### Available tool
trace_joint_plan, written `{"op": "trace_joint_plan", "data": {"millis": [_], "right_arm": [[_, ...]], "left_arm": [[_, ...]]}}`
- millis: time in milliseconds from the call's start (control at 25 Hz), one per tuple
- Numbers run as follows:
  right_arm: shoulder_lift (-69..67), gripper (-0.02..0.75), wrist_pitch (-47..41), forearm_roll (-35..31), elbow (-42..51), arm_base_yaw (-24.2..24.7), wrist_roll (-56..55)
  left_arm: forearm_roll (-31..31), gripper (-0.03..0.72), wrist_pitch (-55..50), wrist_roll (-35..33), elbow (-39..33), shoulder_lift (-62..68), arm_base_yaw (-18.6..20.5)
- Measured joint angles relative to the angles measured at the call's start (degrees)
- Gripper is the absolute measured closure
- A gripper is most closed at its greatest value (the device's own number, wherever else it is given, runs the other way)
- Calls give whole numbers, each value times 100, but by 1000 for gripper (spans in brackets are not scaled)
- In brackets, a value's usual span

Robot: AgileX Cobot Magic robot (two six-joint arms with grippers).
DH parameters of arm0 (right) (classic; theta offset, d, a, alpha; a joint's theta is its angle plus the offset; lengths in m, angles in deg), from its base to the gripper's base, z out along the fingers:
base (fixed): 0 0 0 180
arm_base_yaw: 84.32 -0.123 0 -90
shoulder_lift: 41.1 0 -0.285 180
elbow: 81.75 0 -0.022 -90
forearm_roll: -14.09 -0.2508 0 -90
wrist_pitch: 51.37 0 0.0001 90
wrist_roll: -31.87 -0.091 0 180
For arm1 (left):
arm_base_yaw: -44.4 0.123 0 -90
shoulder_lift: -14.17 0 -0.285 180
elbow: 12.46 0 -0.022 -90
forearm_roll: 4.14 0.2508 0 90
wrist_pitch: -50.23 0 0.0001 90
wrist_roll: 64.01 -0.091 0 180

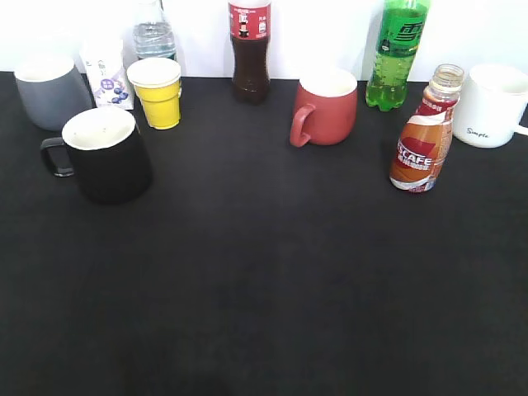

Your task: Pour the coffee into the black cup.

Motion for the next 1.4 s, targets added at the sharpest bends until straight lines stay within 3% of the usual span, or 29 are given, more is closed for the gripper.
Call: {"op": "trace_joint_plan", "data": {"millis": [400, 520, 560, 600, 720, 840, 880, 1040, 1120, 1240, 1400], "right_arm": [[0, 150, 0, 0, 0, 0, 0], [0, 150, 0, 0, 0, 0, 0], [0, 150, 0, 0, 0, 0, 0], [0, 150, 0, 0, 0, 0, 0], [0, 150, 0, 0, 0, 0, 0], [0, 150, 0, 0, 0, 0, 0], [0, 150, 0, 0, 0, 0, 0], [0, 150, 0, 0, 0, 0, 0], [0, 150, 0, 0, 0, 0, 0], [0, 150, 0, 0, 0, 0, 0], [0, 150, 0, 0, 0, 0, 0]], "left_arm": [[0, 448, 0, 0, 0, 0, 0], [20, 366, 125, 0, 52, 291, 0], [20, 285, 478, -31, 245, 687, 0], [20, 254, 815, -185, 347, 1006, 0], [-226, 239, 2597, -895, 402, 2047, 0], [-321, 238, 4669, -1055, 222, 2994, 0], [-328, 238, 4906, -1094, 142, 3166, 0], [-312, 238, 8165, -1094, -1388, 4976, -31], [-278, 236, 9605, -1094, -1661, 5904, -293], [-259, 235, 10283, -977, -1661, 7018, -675], [-247, 235, 11206, -962, -1661, 8445, -782]]}}
